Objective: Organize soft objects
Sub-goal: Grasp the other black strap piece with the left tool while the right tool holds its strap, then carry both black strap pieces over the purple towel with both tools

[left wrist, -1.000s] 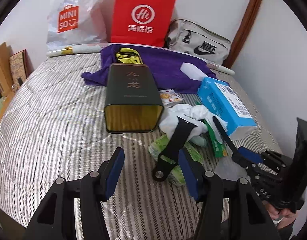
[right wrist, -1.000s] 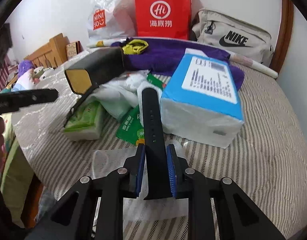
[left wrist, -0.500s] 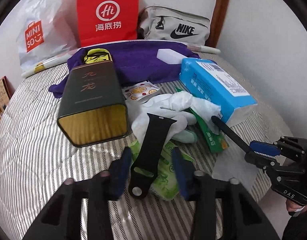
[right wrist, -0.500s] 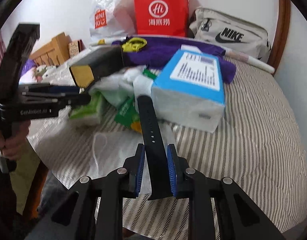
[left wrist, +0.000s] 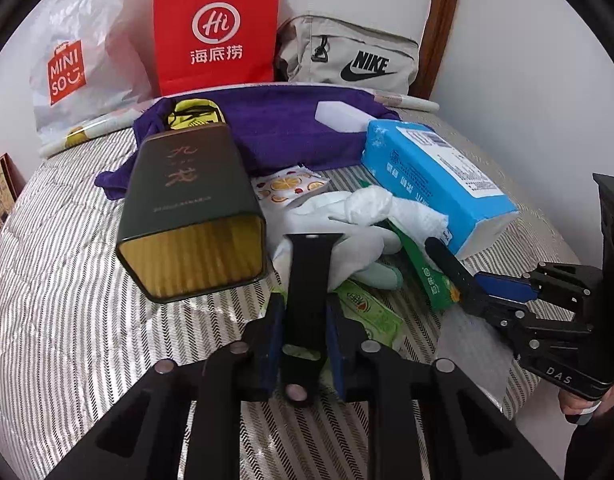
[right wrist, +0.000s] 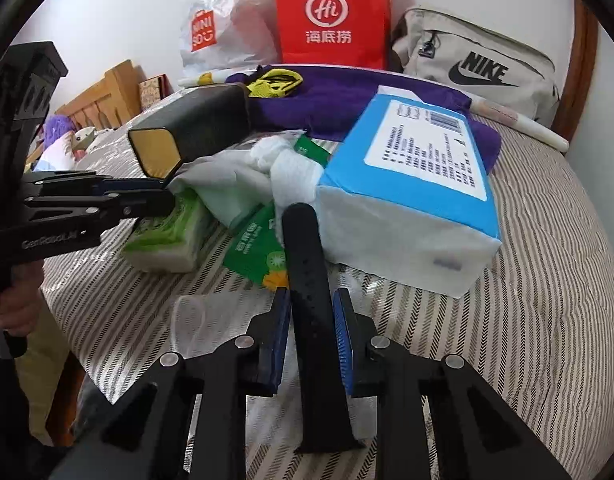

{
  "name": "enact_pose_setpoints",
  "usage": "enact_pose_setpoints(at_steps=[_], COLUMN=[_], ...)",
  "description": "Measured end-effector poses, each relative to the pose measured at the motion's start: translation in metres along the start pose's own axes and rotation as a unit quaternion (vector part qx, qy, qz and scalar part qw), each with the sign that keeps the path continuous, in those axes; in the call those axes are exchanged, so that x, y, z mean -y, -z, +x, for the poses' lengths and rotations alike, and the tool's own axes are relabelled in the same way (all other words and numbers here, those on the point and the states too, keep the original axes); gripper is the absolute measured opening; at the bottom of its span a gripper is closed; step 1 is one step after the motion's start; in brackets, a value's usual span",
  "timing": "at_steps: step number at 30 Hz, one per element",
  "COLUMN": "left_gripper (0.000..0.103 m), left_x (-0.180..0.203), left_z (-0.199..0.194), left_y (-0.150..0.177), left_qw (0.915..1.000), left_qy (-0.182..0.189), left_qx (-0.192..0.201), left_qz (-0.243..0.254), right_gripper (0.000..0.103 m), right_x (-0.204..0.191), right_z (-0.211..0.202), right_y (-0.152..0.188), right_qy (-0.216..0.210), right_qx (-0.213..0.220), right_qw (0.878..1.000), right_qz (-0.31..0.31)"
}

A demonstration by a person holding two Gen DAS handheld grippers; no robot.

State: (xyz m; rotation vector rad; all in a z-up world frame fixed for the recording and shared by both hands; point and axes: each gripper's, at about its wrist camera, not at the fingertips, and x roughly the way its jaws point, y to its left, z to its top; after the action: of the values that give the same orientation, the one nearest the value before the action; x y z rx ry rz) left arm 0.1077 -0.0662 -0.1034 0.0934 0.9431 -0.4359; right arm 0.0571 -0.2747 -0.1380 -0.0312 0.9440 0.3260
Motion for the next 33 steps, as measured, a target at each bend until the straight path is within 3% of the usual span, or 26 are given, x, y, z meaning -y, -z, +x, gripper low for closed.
enact_pose_setpoints(at_steps=[13, 21, 25, 27, 33], left_gripper=[0.019, 0.022, 0.022, 0.019, 0.018], left_x=[-0.004, -0.003, -0.002, -0.002, -0.013], left_z=[0.008, 0.007, 0.008, 0.006, -0.008], left_y=[0.000, 0.001, 0.002, 0.002, 0.004], left_qw=[0.9998, 0.9997, 0.9998, 0.9998, 0.9993], left_qy=[0.016, 0.015, 0.016, 0.011, 0.022], left_qx=[-0.001, -0.005, 0.000, 0.003, 0.011], left_qz=[-0.011, -0.017, -0.015, -0.014, -0.028], right_gripper=[0.021, 0.021, 0.025, 0.021, 0.020], right_x=[0.001, 0.018, 0.017, 0.016, 0.015], right_z=[-0.031, -0.014, -0.009, -0.007, -0.020], right_y=[0.008, 0.019, 0.017, 0.016, 0.015], right_qy=[0.003, 0.016, 0.013, 0.018, 0.022], right_qx=[0.017, -0.015, -0.009, -0.005, 0.007], right_qw=[1.000, 0.999, 0.999, 0.999, 0.999], right_qz=[-0.002, 0.036, 0.037, 0.034, 0.028])
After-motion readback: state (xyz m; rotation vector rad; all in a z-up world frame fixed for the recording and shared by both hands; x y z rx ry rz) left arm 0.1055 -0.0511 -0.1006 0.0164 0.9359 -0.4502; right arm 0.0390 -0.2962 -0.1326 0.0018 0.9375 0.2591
